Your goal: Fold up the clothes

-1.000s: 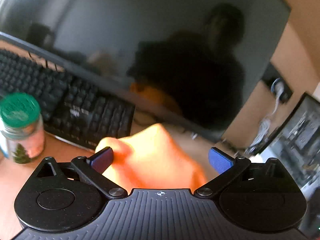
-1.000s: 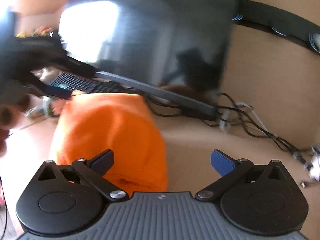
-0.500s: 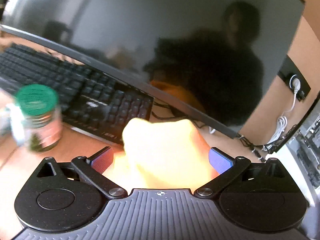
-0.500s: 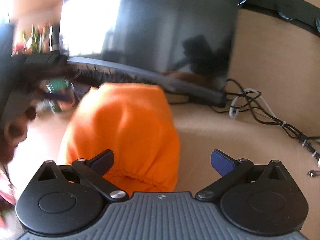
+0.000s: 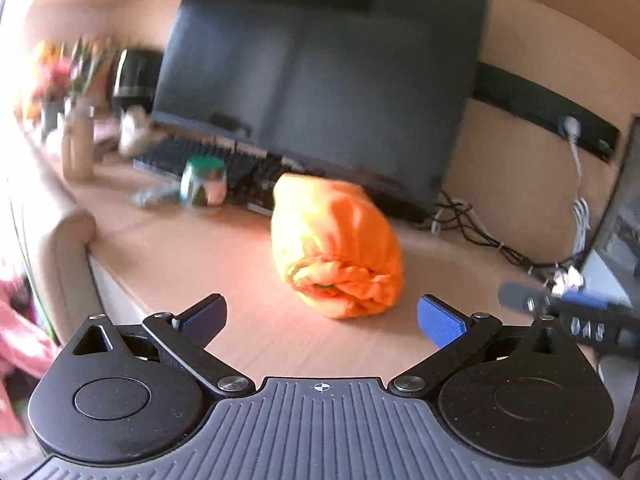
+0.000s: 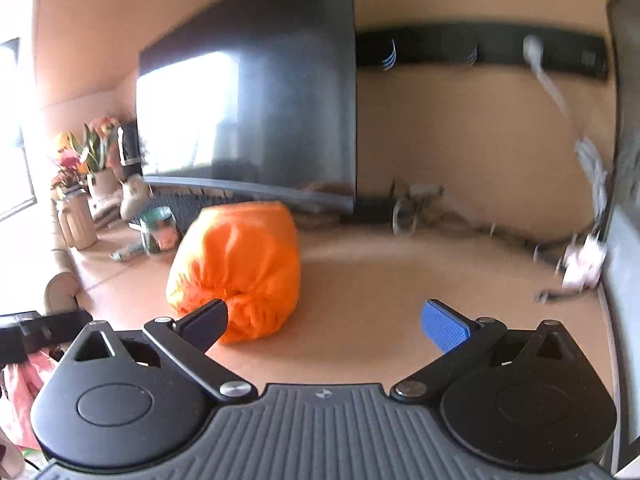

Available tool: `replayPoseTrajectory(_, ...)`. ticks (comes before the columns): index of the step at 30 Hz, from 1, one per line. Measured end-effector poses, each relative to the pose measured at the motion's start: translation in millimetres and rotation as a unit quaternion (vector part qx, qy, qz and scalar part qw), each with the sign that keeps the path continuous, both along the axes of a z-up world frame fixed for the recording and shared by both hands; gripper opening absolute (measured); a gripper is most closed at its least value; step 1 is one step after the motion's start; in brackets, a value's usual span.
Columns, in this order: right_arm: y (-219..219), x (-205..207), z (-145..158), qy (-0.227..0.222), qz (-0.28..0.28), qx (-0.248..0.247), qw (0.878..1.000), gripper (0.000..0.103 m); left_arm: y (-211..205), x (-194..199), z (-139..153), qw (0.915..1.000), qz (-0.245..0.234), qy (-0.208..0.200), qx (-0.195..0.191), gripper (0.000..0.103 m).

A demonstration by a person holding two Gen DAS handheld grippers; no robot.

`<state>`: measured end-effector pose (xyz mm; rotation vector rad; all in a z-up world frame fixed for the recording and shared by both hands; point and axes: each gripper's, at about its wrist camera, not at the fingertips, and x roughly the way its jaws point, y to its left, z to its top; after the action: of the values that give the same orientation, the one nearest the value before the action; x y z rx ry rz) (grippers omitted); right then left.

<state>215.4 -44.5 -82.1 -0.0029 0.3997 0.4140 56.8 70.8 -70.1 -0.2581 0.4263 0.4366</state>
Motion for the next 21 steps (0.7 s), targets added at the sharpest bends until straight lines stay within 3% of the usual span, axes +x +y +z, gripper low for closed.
replayPoseTrajectory(5, -1.0, -16.3, 14.7, -0.035, 0.033, 0.01, 0.999, 0.103, -24.7, -15.0, 16.7, 0.9966, 0.05, -0.013, 0.065, 0.103)
replayPoseTrajectory(12, 3.4, -20.9, 7.6, -0.006, 0.067, 0.03, 0.997, 0.103, -30.9, -23.0, 21.4, 0.996, 0.058, -0.001, 0.068, 0.103)
replayPoseTrajectory(21, -2.0, -22.1, 4.5, 0.003, 0.052, 0.037, 0.998, 0.103, -24.9, -22.3, 20.3, 0.9971, 0.059, 0.005, 0.047, 0.103)
